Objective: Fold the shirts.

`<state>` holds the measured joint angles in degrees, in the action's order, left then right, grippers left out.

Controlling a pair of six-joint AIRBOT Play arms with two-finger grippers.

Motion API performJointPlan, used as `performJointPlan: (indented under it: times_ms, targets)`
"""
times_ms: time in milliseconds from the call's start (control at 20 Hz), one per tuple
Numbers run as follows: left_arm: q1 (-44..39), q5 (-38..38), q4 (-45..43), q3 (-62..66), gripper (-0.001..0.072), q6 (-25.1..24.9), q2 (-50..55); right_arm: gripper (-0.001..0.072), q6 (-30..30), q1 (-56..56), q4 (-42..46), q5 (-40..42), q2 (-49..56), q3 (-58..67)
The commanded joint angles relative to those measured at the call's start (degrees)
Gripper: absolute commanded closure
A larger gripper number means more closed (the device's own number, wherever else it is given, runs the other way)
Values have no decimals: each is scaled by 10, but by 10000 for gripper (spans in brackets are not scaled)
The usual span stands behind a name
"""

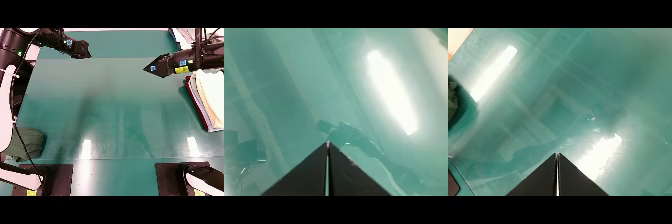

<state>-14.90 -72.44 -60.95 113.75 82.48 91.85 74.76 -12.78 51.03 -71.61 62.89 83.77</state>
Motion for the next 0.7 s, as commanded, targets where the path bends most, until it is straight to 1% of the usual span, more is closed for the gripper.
performJointPlan:
  times_ms: [0, 500, 550, 650]
  targets:
    - [0, 0, 0, 0, 681, 0, 0, 694, 0, -1, 0, -1, 0, 1]
    - [0, 0, 0, 0, 681, 0, 0, 694, 0, -1, 0, -6, 0, 0]
    - [0, 9, 0, 0, 681, 0, 0, 694, 0, -1, 0, -6, 0, 0]
    - [0, 65, 0, 0, 681, 0, 0, 694, 0, -1, 0, -6, 0, 0]
